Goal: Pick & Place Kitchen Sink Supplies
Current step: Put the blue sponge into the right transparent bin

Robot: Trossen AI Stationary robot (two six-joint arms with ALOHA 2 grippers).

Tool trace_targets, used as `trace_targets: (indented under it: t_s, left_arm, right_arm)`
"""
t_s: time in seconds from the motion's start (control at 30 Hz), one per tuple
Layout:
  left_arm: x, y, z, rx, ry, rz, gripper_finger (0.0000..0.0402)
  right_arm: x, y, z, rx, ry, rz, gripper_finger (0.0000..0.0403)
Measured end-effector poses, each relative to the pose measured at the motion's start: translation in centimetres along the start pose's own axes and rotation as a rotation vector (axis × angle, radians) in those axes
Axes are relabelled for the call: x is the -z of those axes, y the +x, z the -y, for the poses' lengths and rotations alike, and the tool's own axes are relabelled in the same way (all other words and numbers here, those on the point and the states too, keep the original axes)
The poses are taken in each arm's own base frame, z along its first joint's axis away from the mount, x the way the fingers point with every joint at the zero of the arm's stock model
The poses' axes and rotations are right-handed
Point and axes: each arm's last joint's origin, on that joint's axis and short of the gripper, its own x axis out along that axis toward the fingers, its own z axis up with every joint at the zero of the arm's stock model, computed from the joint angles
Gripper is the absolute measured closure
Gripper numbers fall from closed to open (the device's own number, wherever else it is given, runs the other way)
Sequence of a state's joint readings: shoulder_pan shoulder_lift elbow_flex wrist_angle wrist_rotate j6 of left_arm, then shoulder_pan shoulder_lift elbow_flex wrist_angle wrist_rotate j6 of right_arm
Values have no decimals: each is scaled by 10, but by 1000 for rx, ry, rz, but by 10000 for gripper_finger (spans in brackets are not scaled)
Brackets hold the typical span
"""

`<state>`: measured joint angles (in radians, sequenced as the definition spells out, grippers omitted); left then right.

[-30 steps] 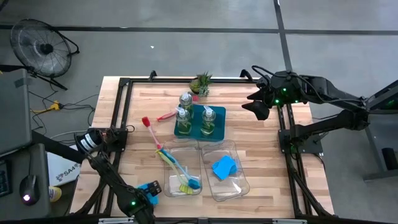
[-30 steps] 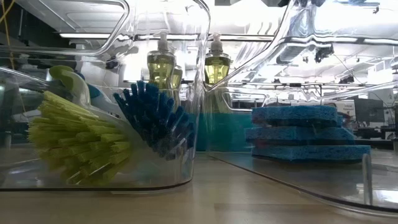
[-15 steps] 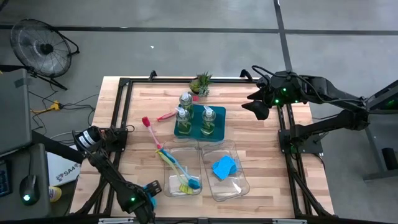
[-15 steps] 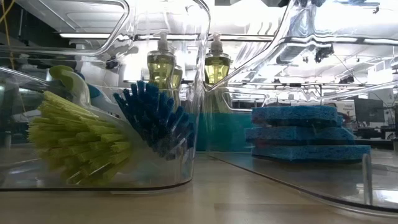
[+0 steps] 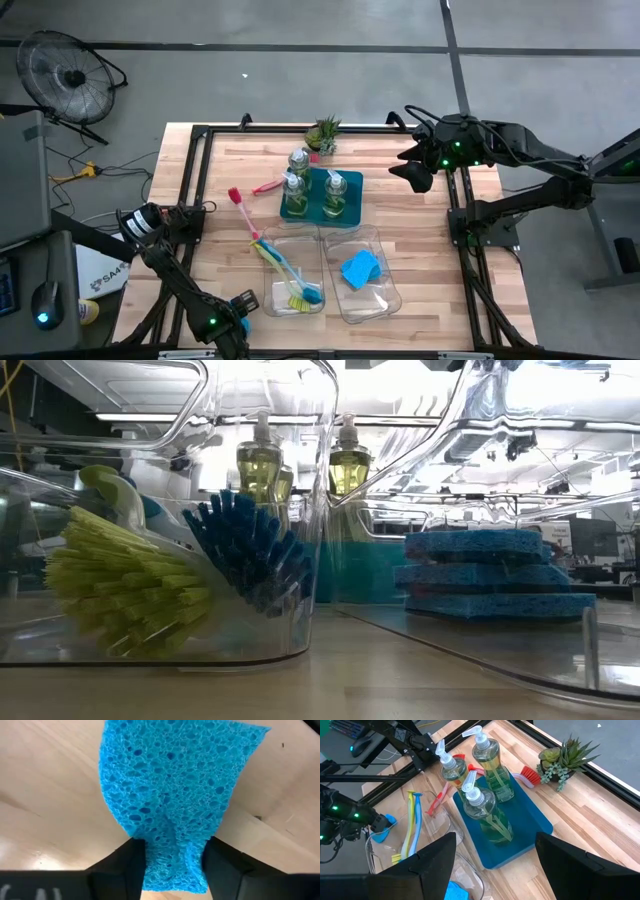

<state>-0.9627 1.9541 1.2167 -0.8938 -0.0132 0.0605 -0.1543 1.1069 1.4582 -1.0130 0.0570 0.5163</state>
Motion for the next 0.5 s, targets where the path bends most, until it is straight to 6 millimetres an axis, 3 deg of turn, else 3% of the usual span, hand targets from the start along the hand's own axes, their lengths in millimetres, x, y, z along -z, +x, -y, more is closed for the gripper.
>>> trace_targets:
  t_s: [0.5]
  left_arm:
    - [1,0,1,45,-178,-20,326]
  right_arm:
    - [0,0,0,-1,-17,-1,135]
